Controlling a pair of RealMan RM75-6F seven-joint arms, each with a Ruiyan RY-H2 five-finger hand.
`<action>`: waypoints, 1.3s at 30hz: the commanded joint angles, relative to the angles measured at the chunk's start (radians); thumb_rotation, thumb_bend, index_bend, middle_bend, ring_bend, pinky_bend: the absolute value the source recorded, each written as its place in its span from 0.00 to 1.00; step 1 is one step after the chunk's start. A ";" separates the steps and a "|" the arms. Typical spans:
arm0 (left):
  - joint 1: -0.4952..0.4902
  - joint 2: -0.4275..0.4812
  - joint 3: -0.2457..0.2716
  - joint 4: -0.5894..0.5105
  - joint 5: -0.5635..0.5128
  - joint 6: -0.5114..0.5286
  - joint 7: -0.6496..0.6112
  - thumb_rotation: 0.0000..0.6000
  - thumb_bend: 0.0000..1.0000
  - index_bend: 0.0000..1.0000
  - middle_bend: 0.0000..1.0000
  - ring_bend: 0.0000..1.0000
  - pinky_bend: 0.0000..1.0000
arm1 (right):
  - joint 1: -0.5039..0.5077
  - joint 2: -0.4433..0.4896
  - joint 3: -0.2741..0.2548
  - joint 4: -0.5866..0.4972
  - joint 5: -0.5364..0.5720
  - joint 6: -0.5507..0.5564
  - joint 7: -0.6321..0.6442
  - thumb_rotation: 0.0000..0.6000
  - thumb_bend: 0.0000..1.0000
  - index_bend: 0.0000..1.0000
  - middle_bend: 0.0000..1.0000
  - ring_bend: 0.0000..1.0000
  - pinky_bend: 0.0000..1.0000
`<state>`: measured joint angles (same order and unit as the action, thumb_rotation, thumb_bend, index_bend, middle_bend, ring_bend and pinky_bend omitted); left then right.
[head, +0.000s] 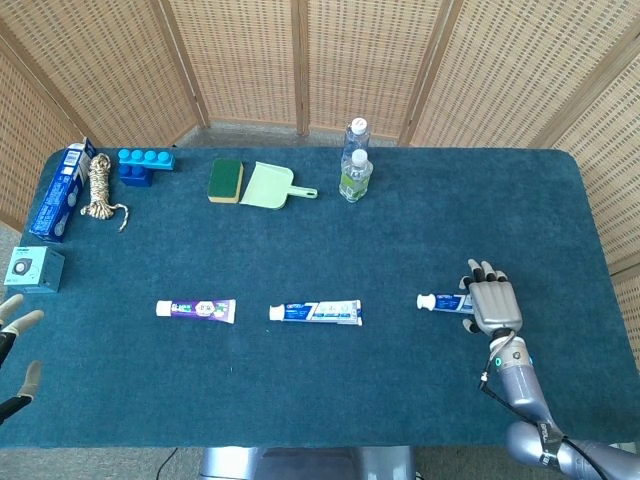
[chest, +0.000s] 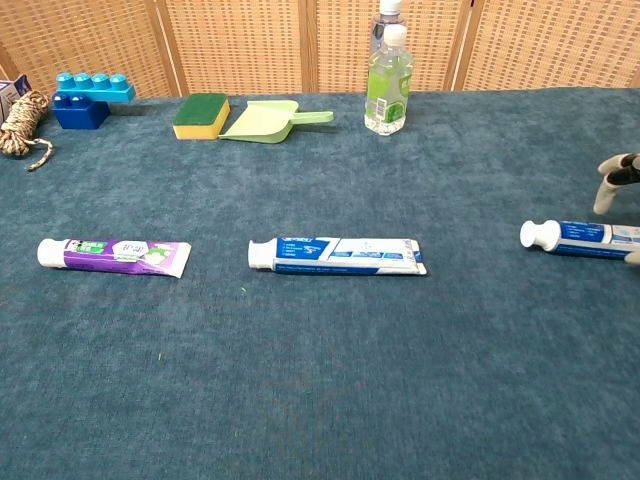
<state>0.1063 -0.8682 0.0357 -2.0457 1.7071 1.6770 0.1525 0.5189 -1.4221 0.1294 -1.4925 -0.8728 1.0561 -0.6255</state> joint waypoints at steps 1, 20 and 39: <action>0.000 0.001 0.000 -0.001 0.000 0.001 0.001 1.00 0.44 0.20 0.10 0.07 0.11 | 0.005 0.001 -0.004 0.015 0.019 -0.004 -0.013 1.00 0.24 0.31 0.05 0.00 0.18; 0.004 0.001 0.001 -0.004 0.002 0.005 0.003 1.00 0.44 0.20 0.10 0.06 0.11 | 0.026 -0.016 -0.012 0.095 0.083 -0.050 -0.008 1.00 0.24 0.35 0.06 0.00 0.19; 0.021 0.002 0.004 0.014 0.000 0.030 -0.026 1.00 0.44 0.20 0.08 0.04 0.11 | 0.081 -0.003 -0.002 0.091 0.164 -0.110 -0.025 1.00 0.34 0.61 0.25 0.10 0.25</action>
<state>0.1269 -0.8659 0.0402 -2.0315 1.7069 1.7065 0.1270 0.6005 -1.4270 0.1255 -1.3983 -0.7050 0.9464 -0.6593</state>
